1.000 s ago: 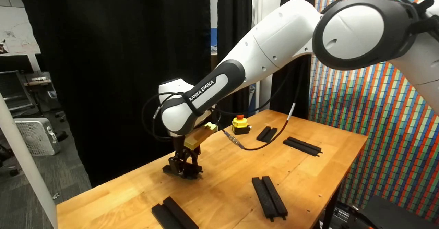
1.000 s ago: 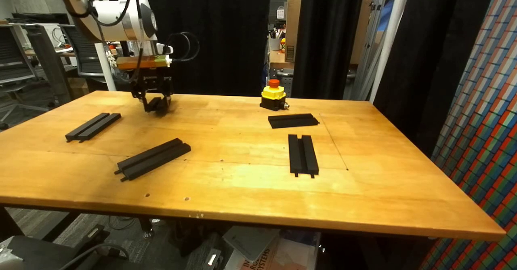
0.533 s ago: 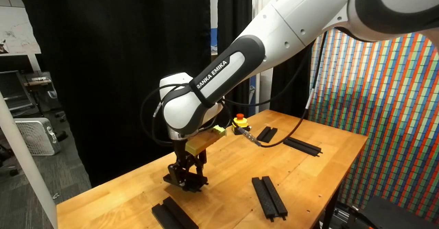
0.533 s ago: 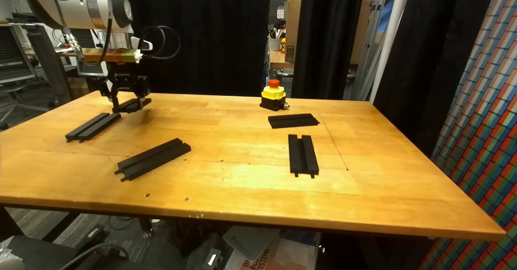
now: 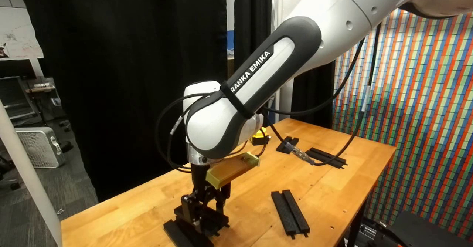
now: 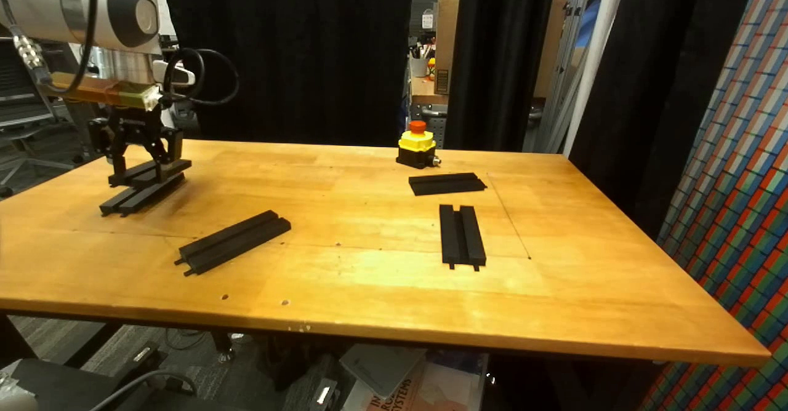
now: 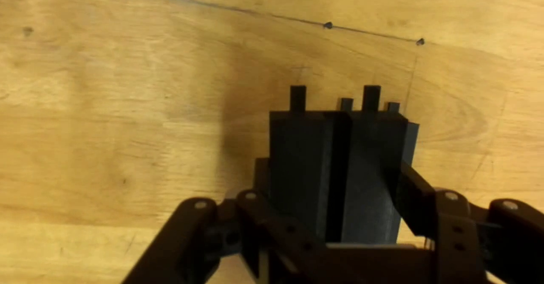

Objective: Arrange the black objects together

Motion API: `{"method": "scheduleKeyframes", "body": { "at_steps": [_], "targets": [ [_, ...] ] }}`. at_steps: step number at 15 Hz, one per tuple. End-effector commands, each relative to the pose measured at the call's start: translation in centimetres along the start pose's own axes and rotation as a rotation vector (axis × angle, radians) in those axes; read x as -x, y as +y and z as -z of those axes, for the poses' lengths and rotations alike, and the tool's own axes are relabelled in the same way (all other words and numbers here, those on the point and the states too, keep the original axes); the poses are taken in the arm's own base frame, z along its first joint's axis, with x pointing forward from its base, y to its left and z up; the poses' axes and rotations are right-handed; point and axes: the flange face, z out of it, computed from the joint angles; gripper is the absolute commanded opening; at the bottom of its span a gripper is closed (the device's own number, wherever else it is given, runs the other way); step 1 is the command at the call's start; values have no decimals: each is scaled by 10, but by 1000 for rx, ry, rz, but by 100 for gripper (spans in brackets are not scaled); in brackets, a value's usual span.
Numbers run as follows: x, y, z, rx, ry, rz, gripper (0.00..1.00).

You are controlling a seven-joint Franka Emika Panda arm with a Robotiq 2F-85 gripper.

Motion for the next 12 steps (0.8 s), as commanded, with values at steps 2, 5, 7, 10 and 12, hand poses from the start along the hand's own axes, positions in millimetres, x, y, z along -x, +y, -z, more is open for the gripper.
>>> {"method": "scheduleKeyframes", "body": {
  "at_steps": [2,5,7,10,12],
  "targets": [
    [17,-17,-5,-82,75,-34,45],
    [19,-24,-14,-102,99,-47,45],
    [20,-26,-21,-95,125,-55,45],
    [22,-30,-30,-78,175,-77,45],
    [23,-35,-36,-68,202,-87,45]
  ]
}}
